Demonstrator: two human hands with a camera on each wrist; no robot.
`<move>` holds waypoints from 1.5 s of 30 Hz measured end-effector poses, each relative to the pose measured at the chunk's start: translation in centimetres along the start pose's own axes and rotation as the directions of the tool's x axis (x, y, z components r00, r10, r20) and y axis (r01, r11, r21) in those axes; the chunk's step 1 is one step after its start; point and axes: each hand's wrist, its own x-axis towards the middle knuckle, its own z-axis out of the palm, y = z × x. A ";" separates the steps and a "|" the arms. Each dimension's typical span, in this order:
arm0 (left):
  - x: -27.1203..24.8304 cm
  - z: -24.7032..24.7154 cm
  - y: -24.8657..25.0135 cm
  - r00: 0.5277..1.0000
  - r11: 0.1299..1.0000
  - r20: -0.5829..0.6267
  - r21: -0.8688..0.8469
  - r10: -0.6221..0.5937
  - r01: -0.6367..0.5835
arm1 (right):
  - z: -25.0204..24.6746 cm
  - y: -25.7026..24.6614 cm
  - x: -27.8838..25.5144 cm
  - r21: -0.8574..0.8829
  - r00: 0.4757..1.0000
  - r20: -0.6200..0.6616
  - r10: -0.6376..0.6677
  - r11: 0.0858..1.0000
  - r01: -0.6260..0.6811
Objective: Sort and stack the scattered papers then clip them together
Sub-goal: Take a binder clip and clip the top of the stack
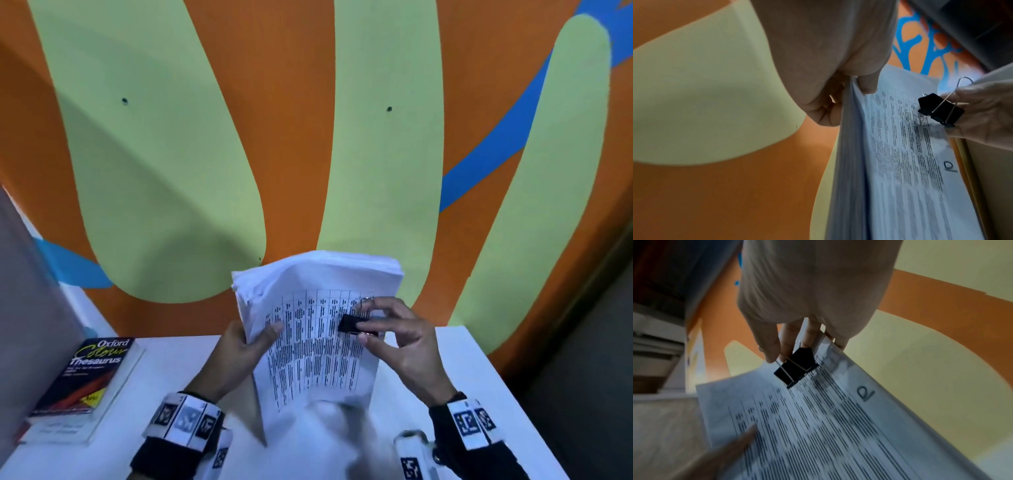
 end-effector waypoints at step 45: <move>0.6 2.1 4.4 0.968 0.973 -0.118 -0.031 0.222 -0.227 | 0.1 -12.0 5.4 -0.068 0.995 0.091 0.029 0.997 -0.023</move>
